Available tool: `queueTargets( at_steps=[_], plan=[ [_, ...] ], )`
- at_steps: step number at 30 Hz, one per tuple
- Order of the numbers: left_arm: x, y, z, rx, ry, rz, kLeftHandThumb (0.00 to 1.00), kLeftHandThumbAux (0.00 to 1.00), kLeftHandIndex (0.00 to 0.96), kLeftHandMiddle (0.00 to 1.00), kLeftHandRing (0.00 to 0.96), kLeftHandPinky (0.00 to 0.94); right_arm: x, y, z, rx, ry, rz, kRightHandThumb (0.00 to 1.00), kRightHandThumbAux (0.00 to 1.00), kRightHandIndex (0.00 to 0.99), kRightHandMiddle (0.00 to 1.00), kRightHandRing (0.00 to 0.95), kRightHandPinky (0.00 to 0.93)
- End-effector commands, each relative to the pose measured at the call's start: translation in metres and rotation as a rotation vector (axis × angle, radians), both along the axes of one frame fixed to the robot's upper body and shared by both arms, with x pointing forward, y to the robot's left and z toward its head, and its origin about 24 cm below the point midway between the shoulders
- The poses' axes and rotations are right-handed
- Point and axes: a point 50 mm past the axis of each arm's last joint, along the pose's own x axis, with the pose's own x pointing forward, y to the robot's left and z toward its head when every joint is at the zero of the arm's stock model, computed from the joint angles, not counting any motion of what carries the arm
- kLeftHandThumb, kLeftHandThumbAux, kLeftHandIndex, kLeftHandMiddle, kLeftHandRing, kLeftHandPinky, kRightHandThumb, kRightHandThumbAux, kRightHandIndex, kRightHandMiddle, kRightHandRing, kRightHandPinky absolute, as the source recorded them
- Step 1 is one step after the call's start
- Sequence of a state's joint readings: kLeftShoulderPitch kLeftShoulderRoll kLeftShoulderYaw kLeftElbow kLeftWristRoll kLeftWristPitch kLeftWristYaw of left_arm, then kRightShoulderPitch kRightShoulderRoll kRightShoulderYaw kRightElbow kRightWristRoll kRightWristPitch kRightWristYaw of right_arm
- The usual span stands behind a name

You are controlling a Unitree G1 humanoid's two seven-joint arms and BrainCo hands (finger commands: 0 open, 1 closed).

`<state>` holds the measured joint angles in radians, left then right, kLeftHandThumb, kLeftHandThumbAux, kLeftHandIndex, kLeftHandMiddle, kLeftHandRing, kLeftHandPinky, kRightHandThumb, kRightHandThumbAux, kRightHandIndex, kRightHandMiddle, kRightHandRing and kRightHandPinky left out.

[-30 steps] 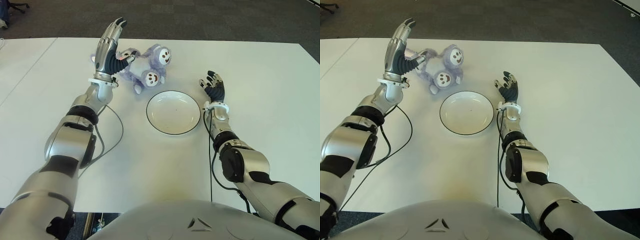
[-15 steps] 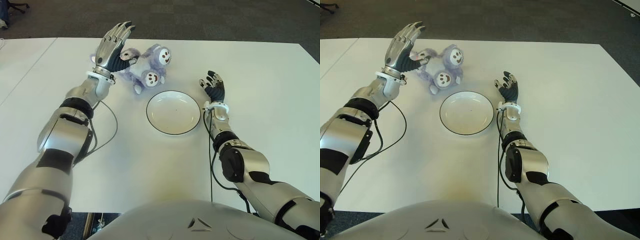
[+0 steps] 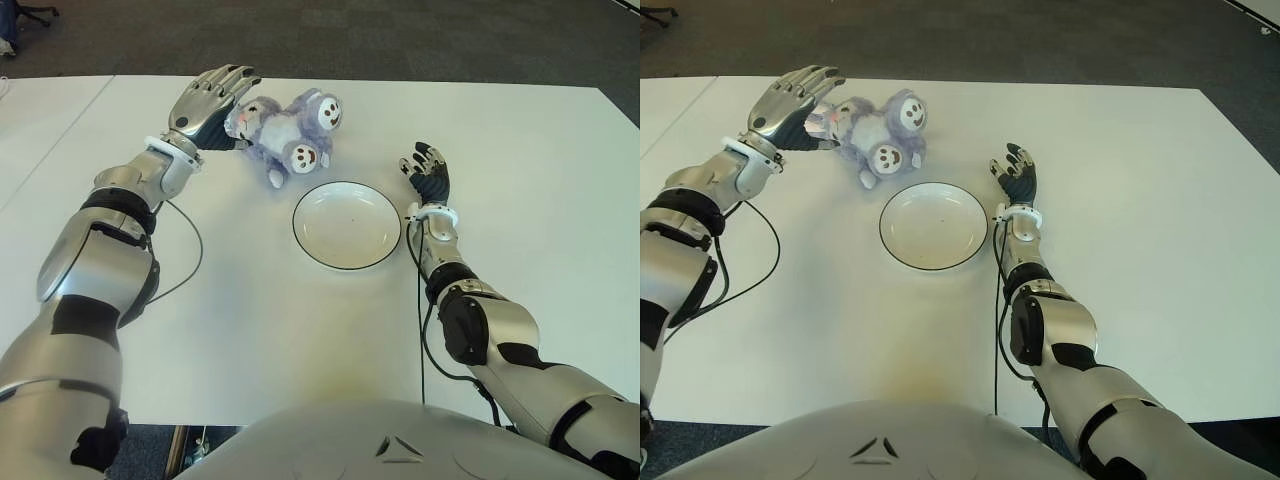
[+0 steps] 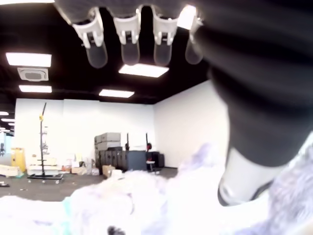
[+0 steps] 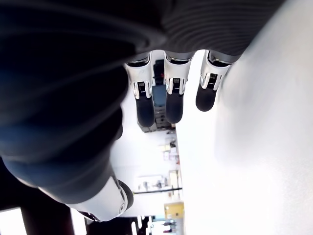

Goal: Put the doll into the plate.

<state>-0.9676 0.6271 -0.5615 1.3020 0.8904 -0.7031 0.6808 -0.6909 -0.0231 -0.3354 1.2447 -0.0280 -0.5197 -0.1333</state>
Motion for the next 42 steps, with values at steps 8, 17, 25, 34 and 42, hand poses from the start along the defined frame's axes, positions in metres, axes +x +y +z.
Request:
queueTargets(
  at_steps=[8, 17, 25, 34, 42],
  plan=[
    [-0.005, 0.01, -0.011, 0.26, 0.052, -0.028, 0.205, 0.812, 0.008, 0.0, 0.0, 0.0, -0.063, 0.003, -0.085, 0.064, 0.43, -0.032, 0.385, 0.902, 0.196, 0.144, 0.091, 0.065],
    [-0.007, 0.015, -0.011, 0.334, 0.039, -0.056, 0.342, 0.743, 0.0, 0.0, 0.0, 0.0, -0.062, 0.003, -0.085, 0.046, 0.436, -0.027, 0.358, 0.914, 0.202, 0.14, 0.089, 0.073],
    [-0.007, 0.016, -0.011, 0.342, 0.054, -0.05, 0.306, 0.734, 0.0, 0.0, 0.0, 0.0, -0.062, 0.004, -0.084, 0.049, 0.433, -0.028, 0.375, 0.912, 0.207, 0.143, 0.093, 0.076],
    [-0.011, 0.016, -0.02, 0.336, 0.086, -0.058, 0.244, 0.745, 0.0, 0.0, 0.0, 0.0, -0.063, 0.004, -0.085, 0.043, 0.442, -0.024, 0.357, 0.908, 0.19, 0.123, 0.07, 0.052],
    [-0.023, 0.004, -0.038, 0.321, 0.092, -0.186, 0.197, 0.732, 0.0, 0.0, 0.0, 0.0, -0.062, 0.005, -0.084, 0.055, 0.437, -0.029, 0.376, 0.901, 0.196, 0.129, 0.079, 0.074]
  ],
)
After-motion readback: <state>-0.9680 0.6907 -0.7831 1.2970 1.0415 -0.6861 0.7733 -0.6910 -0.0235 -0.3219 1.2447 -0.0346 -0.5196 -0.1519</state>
